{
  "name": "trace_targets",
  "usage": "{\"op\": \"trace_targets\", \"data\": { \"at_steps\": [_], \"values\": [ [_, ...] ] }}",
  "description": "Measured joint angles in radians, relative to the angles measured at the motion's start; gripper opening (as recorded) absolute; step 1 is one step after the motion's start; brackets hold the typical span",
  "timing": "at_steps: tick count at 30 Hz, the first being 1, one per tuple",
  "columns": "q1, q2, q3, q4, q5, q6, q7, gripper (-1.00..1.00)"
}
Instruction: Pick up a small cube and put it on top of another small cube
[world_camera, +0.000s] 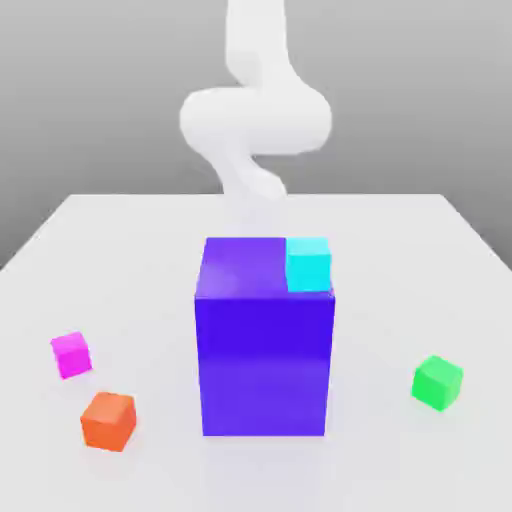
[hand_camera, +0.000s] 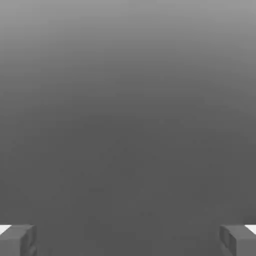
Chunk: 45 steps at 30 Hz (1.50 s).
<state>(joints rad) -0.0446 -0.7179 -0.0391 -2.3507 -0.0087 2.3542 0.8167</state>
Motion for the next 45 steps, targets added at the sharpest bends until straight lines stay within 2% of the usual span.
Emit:
{"op": "trace_targets", "data": {
  "at_steps": [13,20,23,27,28,35,37,41,43,45],
  "values": [
    [-0.259,0.481,-0.251,-0.284,-0.007,0.315,0.067,0.00],
    [-0.402,0.742,-0.371,-0.431,0.076,0.479,0.040,0.00],
    [-0.467,0.855,-0.298,-0.430,0.201,0.557,-0.049,0.00],
    [-0.619,0.999,-0.115,-0.399,0.342,0.668,-0.156,0.00],
    [-0.647,1.022,-0.084,-0.394,0.354,0.686,-0.165,-1.00],
    [-0.651,1.022,-0.080,-0.394,0.351,0.687,-0.163,-1.00],
    [-0.604,0.968,-0.140,-0.407,0.297,0.645,-0.121,-1.00],
    [-0.548,0.826,-0.237,-0.440,0.124,0.540,0.008,-1.00],
    [-0.530,0.796,-0.234,-0.423,0.082,0.488,0.025,-1.00],
    [-0.471,0.794,-0.187,-0.395,0.077,0.449,-0.004,-1.00]
  ]
}}
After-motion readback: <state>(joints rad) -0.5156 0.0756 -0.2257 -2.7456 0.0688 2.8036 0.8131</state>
